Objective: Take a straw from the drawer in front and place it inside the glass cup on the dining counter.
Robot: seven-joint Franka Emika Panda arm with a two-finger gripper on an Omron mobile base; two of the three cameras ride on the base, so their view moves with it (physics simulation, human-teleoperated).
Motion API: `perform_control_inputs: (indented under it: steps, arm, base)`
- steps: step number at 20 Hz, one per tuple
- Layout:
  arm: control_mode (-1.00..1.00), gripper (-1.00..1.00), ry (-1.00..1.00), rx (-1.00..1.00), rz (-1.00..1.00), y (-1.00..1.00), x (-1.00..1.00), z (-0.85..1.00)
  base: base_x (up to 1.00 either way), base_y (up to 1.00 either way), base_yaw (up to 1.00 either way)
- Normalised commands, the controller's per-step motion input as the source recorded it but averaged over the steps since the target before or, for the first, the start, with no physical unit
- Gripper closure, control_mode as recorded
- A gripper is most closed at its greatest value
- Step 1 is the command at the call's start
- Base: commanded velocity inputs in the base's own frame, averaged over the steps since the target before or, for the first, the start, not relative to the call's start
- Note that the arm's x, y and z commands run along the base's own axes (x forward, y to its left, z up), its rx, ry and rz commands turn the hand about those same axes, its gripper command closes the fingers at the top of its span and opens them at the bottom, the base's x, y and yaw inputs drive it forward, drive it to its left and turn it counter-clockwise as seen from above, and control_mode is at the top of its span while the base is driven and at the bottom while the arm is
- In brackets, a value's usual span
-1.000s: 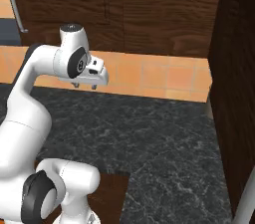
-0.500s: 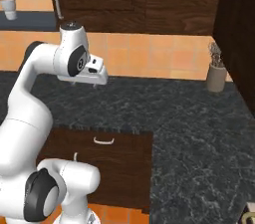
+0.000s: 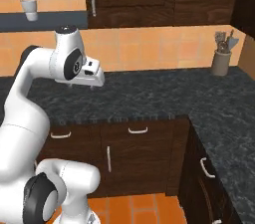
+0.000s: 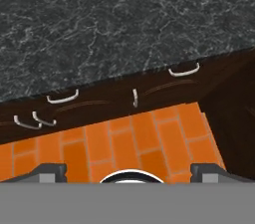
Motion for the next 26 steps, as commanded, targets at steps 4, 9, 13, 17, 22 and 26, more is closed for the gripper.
perform_control_inputs:
  steps: [4, 9, 13, 17, 22, 26]
  arm:
    - [1.00, -1.00, 0.00, 0.00, 0.00, 0.00, 0.00, 0.00]
    - [1.00, -1.00, 0.00, 0.00, 0.00, 0.00, 0.00, 0.00]
    - [1.00, -1.00, 0.00, 0.00, 0.00, 0.00, 0.00, 0.00]
    - [1.00, -1.00, 0.00, 0.00, 0.00, 0.00, 0.00, 0.00]
    - [1.00, -1.00, 0.00, 0.00, 0.00, 0.00, 0.00, 0.00]
    - [1.00, -1.00, 0.00, 0.00, 0.00, 0.00, 0.00, 0.00]
  base:
    - [0.03, 0.89, -0.41]
    - [0.41, 0.46, -0.35]
    - [0.44, 0.55, -0.37]
    - [0.03, 0.60, -0.46]
    - [0.00, 0.50, -0.49]
    - [0.14, 0.58, -0.39]
